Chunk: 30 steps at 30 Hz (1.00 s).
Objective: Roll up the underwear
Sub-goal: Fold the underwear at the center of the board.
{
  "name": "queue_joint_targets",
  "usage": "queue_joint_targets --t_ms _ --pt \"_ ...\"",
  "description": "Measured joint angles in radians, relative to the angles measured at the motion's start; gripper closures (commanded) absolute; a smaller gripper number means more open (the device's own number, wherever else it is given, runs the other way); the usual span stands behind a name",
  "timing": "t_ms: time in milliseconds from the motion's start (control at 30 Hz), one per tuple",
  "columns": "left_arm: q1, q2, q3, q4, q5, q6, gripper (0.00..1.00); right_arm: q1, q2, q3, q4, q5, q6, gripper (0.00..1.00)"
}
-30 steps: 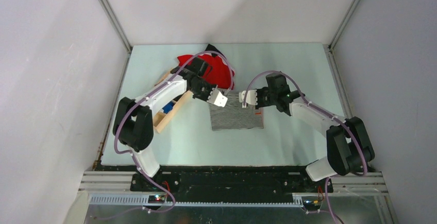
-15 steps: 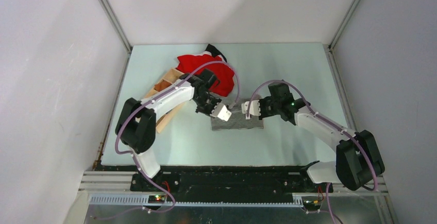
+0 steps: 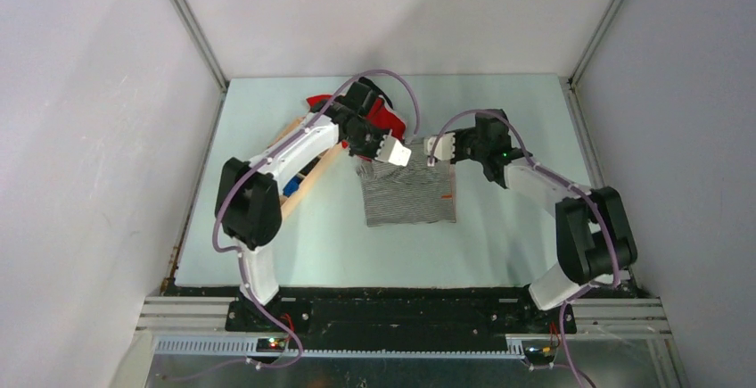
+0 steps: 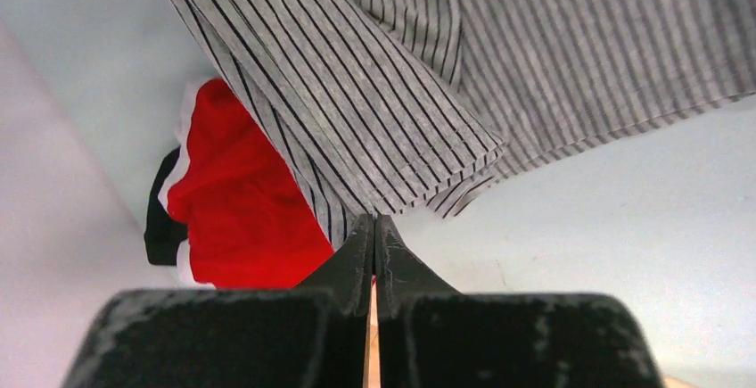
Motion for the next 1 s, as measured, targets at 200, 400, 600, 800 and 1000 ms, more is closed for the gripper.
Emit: queue_joint_targets --t_ms 200,400,600,800,1000 --pt "0.027 0.054 0.028 0.010 -0.055 0.007 1.00 0.003 0.132 0.031 0.167 0.036 -0.033 1.00" --pt "0.041 0.085 0.039 0.068 -0.111 0.016 1.00 -0.006 0.174 0.075 0.211 0.030 -0.048 1.00" --pt "0.046 0.104 0.069 0.174 -0.155 0.012 1.00 -0.033 0.201 0.117 0.264 0.008 -0.051 1.00" --pt "0.047 0.104 0.069 0.177 -0.153 0.026 1.00 -0.040 0.217 0.117 0.250 0.001 -0.067 1.00" --pt "0.032 0.100 0.068 -0.001 -0.083 0.037 1.00 -0.040 0.185 0.092 0.196 -0.029 -0.078 1.00"
